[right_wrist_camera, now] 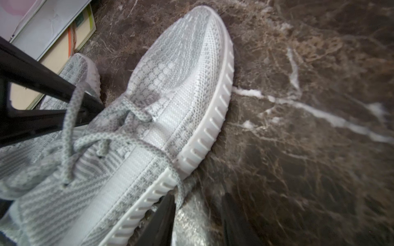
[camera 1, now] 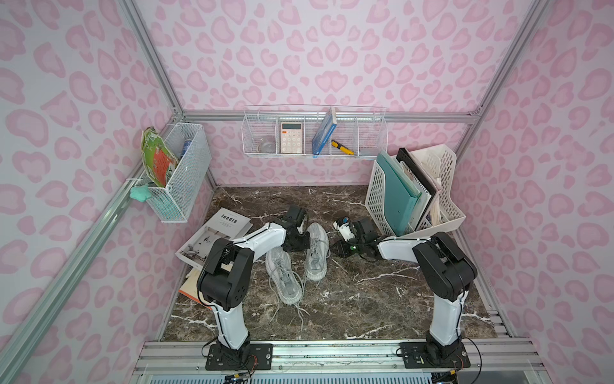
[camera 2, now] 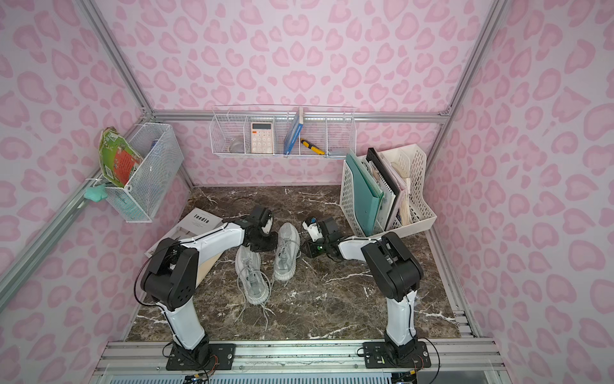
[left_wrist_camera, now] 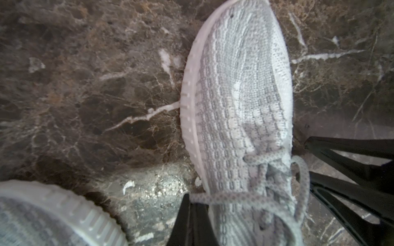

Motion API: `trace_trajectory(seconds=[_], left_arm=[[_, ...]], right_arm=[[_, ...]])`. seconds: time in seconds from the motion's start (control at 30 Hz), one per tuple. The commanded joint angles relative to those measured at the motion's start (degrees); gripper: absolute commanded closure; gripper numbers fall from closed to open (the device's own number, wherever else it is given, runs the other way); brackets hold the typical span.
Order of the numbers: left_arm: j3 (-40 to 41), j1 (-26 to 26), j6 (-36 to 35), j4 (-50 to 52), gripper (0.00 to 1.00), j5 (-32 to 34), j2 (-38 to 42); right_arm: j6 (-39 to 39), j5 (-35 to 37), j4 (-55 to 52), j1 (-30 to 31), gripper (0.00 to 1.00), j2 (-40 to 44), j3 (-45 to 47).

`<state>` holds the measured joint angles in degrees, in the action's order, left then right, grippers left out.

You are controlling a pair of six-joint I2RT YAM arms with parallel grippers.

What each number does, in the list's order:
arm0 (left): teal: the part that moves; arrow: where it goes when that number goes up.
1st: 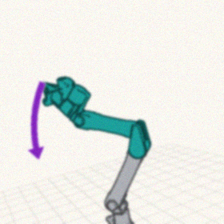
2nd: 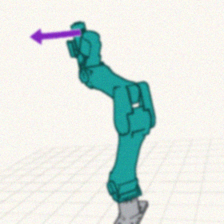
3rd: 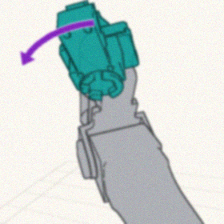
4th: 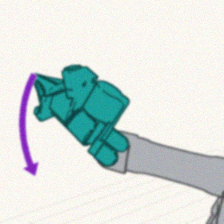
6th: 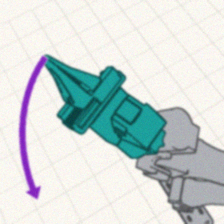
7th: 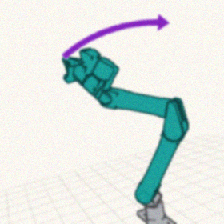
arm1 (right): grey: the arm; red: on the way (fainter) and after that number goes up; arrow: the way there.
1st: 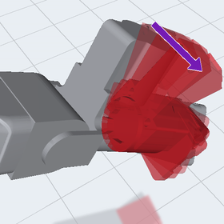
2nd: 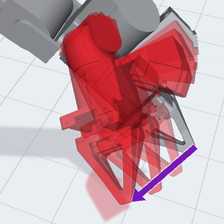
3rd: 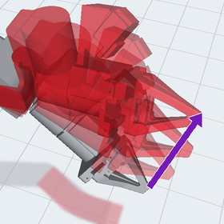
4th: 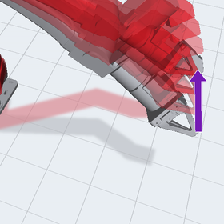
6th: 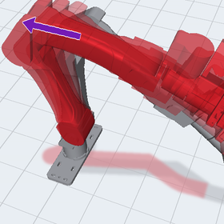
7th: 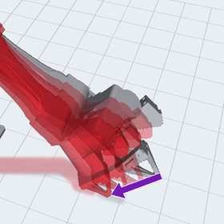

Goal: Tie the shoes
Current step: Cross the shoelace with the shoelace.

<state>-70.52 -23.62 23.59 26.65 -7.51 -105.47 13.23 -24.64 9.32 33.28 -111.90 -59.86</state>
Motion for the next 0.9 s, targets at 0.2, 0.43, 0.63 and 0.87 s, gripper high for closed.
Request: trace_trajectory(seconds=[0.2,0.43,0.63,0.87], left_arm=[[0.37,0.07,-1.33,-0.28,1.0,-0.4,0.66],[0.47,0.06,-1.31,-0.23,1.0,-0.4,0.88],[1.13,0.07,-1.36,-0.06,1.0,-0.03,1.93],[2.83,0.06,-1.27,0.33,1.0,-1.2,4.78]], right_arm=[[-5.76,-6.77,-1.22,-0.63,0.6,-2.59,-1.81],[-5.86,-8.75,-0.89,-0.63,0.71,-4.64,-3.12],[-5.12,-6.22,-0.13,-1.52,0.9,-2.13,-0.77],[-3.27,-0.03,0.73,-4.9,1.0,7.64,4.87]])
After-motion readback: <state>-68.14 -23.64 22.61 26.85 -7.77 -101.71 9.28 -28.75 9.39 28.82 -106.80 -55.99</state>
